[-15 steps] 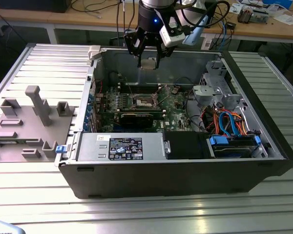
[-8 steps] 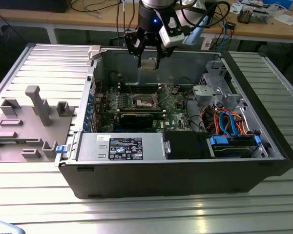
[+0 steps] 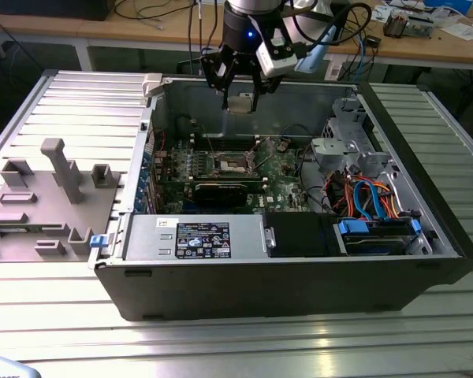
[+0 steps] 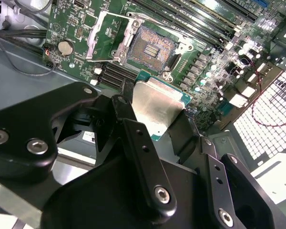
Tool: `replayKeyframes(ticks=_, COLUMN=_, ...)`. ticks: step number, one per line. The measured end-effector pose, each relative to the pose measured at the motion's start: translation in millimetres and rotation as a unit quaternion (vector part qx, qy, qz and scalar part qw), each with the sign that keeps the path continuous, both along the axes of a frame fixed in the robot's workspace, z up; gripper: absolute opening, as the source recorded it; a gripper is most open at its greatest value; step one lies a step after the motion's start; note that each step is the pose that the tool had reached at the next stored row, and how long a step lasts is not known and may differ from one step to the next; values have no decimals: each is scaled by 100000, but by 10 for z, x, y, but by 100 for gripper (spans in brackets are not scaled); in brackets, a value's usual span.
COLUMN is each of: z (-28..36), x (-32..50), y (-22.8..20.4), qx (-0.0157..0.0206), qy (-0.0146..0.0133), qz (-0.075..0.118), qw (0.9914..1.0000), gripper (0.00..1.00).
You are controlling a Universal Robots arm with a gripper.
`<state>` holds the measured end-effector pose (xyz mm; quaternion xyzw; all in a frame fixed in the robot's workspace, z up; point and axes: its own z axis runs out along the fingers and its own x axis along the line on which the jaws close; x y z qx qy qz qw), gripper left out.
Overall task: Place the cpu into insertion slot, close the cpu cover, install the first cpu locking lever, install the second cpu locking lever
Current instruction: 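Place the cpu into insertion slot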
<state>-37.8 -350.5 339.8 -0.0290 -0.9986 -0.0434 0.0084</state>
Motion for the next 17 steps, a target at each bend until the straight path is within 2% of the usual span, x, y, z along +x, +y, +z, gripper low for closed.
replayKeyframes(ticks=17, z=-12, x=0, y=0, qx=-153, qy=-2, qz=-468, qw=99999, gripper=55)
